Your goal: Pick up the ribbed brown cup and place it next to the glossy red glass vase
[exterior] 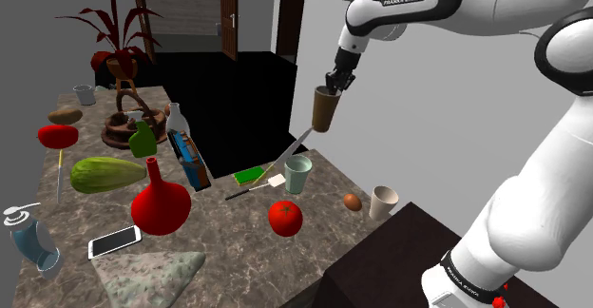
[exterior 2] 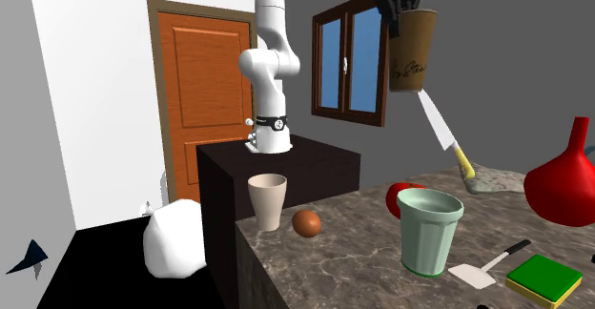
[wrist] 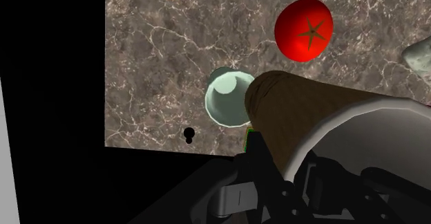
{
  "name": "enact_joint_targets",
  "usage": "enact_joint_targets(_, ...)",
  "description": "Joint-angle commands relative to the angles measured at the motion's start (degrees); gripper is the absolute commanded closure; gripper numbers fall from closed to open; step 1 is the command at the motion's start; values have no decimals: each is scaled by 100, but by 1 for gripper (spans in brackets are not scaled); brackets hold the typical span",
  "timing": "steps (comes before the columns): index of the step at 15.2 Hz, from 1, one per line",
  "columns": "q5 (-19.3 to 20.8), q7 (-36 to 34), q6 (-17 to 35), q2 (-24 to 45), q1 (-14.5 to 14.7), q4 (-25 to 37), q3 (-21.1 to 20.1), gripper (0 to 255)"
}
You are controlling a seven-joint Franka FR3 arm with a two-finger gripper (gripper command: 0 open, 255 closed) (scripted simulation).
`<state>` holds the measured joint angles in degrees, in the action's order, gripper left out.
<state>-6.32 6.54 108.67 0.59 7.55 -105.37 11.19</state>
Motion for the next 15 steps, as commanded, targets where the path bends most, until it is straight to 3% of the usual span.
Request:
enact_joint_targets(1, 10, -259, 46, 9, 124, -7, -121, 255)
enact_joint_targets(15, 127, -2065, 48, 727, 1054, 873, -952, 255)
